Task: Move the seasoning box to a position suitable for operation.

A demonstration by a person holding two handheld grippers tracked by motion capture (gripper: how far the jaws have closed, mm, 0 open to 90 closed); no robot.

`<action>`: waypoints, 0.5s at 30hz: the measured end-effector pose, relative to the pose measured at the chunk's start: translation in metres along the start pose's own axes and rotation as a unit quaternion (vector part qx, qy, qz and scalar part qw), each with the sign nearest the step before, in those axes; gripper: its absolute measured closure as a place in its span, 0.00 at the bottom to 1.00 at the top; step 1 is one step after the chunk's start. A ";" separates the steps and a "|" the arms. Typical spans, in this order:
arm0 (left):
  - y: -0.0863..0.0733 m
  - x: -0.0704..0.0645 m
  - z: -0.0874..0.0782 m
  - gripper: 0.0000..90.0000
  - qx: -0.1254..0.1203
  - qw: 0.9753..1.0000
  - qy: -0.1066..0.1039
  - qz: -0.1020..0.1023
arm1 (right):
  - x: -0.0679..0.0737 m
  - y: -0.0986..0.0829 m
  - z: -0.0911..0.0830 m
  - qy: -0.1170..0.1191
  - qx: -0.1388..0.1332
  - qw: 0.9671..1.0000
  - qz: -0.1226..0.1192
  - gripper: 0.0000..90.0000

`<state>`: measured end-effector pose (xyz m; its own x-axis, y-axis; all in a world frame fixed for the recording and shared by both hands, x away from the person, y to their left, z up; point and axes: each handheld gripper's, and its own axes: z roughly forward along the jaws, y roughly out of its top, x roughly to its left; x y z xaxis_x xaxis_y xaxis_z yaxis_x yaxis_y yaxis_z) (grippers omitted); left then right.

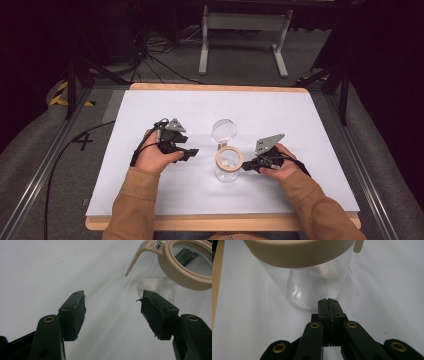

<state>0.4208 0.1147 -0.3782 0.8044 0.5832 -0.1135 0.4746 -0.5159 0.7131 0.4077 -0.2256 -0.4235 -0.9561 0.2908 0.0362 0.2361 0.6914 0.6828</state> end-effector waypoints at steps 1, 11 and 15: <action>0.000 0.001 0.000 0.42 -0.002 1.000 0.000 -0.003 | 0.001 0.000 0.000 -0.002 0.001 1.000 -0.001 1.00; 0.000 0.007 -0.001 0.61 -0.027 0.999 -0.024 -0.036 | 0.011 0.003 0.006 0.015 0.005 1.000 -0.007 1.00; -0.001 0.009 -0.002 0.66 -0.030 0.999 -0.012 -0.028 | 0.014 0.005 0.008 0.018 0.007 1.000 -0.013 1.00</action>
<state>0.4269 0.1222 -0.3783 0.7860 0.5945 -0.1698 0.4969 -0.4440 0.7456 0.3972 -0.2127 -0.4258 -0.9674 0.2491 0.0455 0.2140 0.7080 0.6730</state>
